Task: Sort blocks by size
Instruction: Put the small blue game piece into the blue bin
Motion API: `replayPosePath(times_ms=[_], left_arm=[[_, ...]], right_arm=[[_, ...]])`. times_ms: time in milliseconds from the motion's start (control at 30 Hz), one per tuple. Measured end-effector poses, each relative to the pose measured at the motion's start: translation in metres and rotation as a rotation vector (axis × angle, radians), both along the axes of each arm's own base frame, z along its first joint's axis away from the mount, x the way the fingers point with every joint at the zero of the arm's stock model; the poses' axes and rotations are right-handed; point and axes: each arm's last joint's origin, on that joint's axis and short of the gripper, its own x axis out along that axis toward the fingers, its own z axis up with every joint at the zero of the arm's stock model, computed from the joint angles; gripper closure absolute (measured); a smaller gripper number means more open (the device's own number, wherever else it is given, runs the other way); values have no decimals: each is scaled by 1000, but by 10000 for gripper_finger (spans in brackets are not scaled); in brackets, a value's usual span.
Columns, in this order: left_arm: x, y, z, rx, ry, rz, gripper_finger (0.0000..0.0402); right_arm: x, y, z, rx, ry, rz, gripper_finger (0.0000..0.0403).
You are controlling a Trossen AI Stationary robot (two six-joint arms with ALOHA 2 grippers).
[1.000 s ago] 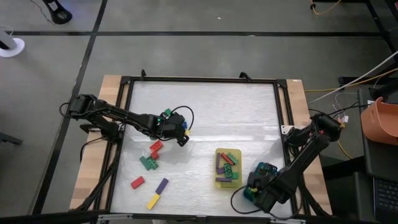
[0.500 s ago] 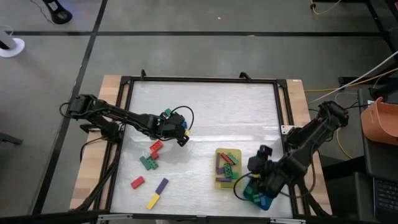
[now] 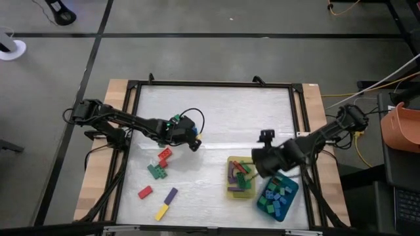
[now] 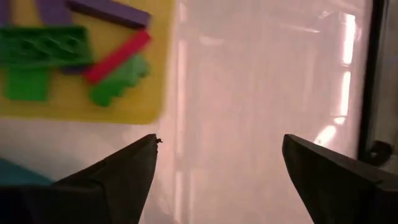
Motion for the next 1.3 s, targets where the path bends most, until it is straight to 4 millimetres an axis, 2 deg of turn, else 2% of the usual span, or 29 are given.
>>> replayPosePath(times_ms=[133, 267, 500, 667, 933, 1300], left_arm=[[0, 1, 0, -39, -35, 62, 183], [-1, 6, -1, -143, -103, 211, 183], [0, 27, -1, -211, -171, 383, 183], [5, 39, -12, -277, -169, 450, 183], [19, 46, -46, -378, -101, 481, 183], [24, 52, -71, -386, -32, 527, 183]], right_arm=[[6, -24, -2, -48, 53, 31, 59], [8, -47, -6, -77, 90, 41, 59], [10, -74, -16, -92, 103, 24, 59], [10, -81, -20, -75, 131, 36, 59], [11, -80, -20, -54, 122, 44, 59], [11, -78, -20, 5, 124, 57, 59]])
